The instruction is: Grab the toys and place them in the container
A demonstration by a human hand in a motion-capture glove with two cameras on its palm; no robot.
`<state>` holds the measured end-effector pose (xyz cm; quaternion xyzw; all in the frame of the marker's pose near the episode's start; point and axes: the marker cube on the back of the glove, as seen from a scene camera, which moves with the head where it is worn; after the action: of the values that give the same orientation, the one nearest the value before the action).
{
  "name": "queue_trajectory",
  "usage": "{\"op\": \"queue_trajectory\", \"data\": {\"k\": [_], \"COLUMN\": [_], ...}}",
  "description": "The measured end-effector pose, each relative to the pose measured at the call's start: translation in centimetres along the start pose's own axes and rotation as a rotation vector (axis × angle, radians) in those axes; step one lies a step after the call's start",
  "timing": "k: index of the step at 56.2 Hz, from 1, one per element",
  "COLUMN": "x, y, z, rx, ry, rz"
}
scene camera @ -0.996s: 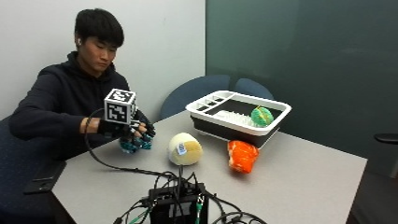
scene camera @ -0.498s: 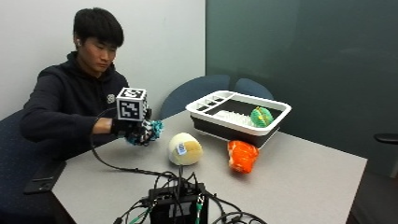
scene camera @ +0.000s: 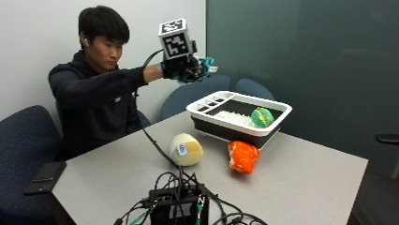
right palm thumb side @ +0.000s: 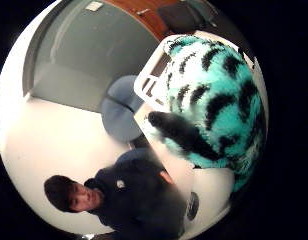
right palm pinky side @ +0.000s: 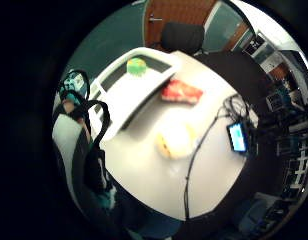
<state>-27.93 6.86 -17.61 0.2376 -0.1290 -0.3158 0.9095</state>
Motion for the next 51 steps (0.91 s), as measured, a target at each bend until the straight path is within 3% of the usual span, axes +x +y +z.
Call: {"op": "queue_trajectory", "data": {"k": [8,16,20,35,40,51], "x": [-2.0,1.2,-0.8,3.4,7.6,13.1], "y": [-6.4,-10.2,-9.4,-1.5,1.7,7.0], "z": [0.9,1.3,4.0,1.8,0.6,5.4], "rx": [0.067,-0.04,-0.122,-0.205,-0.253,-0.338], "ry": [0.03,0.025,0.153,0.261,0.318,0.3], "rz": [0.07,0.264,0.199,0.164,0.253,0.321]}}
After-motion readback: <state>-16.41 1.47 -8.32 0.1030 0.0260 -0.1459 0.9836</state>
